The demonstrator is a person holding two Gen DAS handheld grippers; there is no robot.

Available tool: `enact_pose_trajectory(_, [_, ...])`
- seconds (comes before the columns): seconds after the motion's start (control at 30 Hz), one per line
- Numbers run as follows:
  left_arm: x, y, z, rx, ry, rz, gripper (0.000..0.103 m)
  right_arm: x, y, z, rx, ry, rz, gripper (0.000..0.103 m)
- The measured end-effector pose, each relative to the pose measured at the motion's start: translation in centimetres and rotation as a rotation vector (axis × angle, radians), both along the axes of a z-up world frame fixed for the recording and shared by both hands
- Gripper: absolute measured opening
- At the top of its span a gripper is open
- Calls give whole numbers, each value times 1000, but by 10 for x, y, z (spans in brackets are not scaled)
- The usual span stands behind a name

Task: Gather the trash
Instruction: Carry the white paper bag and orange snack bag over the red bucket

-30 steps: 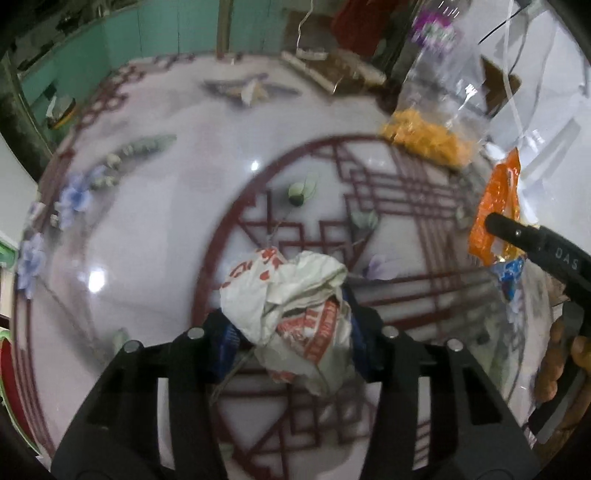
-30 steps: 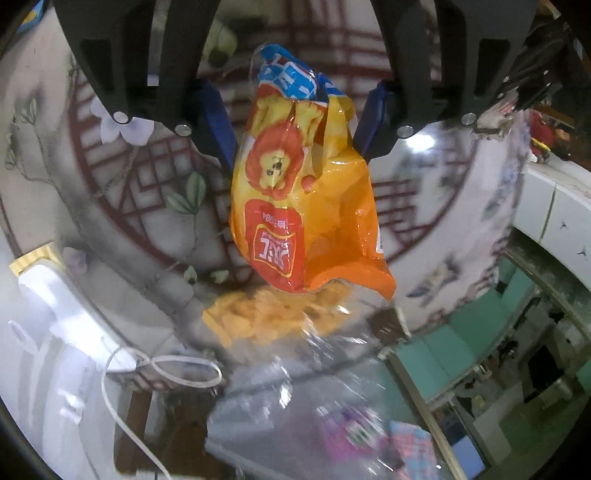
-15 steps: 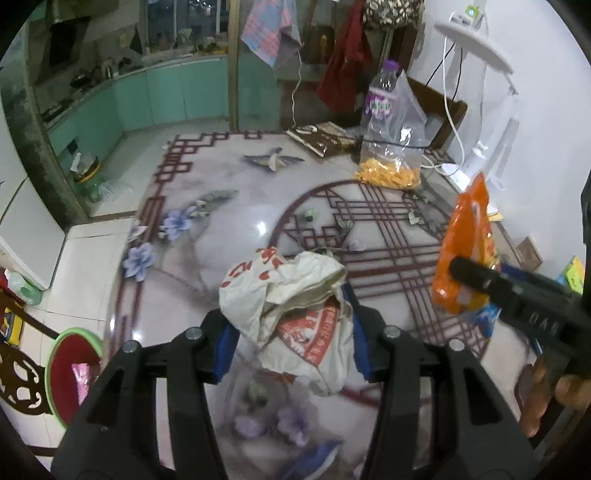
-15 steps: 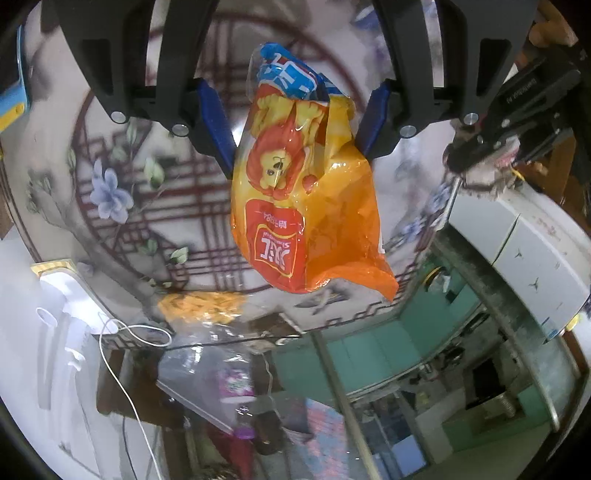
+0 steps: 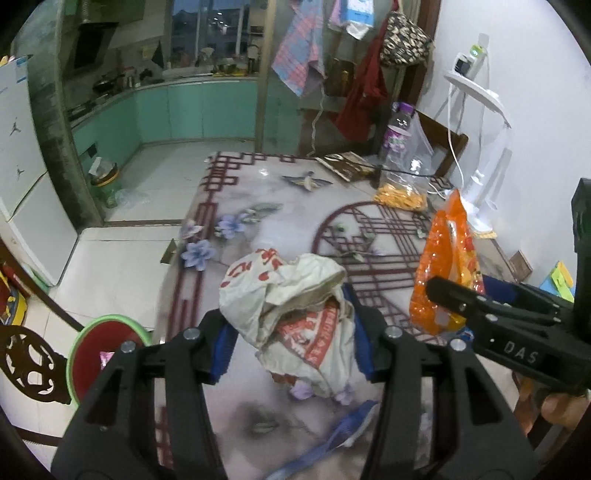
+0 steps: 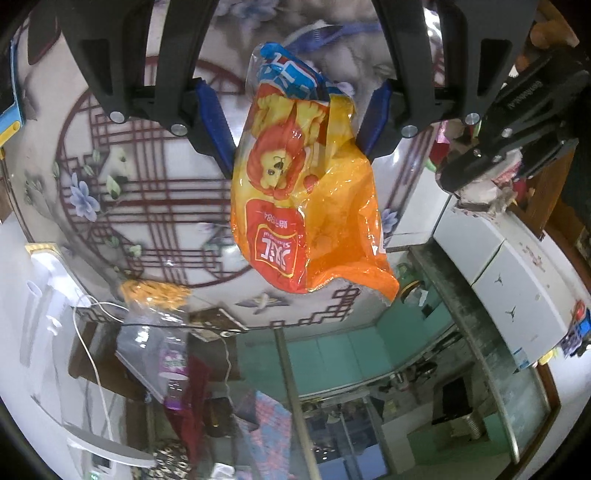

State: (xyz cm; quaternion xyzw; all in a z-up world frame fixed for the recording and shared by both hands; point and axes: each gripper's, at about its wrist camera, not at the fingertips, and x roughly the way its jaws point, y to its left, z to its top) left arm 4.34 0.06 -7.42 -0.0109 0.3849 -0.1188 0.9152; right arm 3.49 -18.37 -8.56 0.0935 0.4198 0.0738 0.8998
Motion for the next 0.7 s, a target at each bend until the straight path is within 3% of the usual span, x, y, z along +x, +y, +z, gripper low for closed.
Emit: enact_pose_trajectory(0.7, [3, 159, -6, -18, 29, 104, 53, 7, 165, -4, -28, 25, 120, 61])
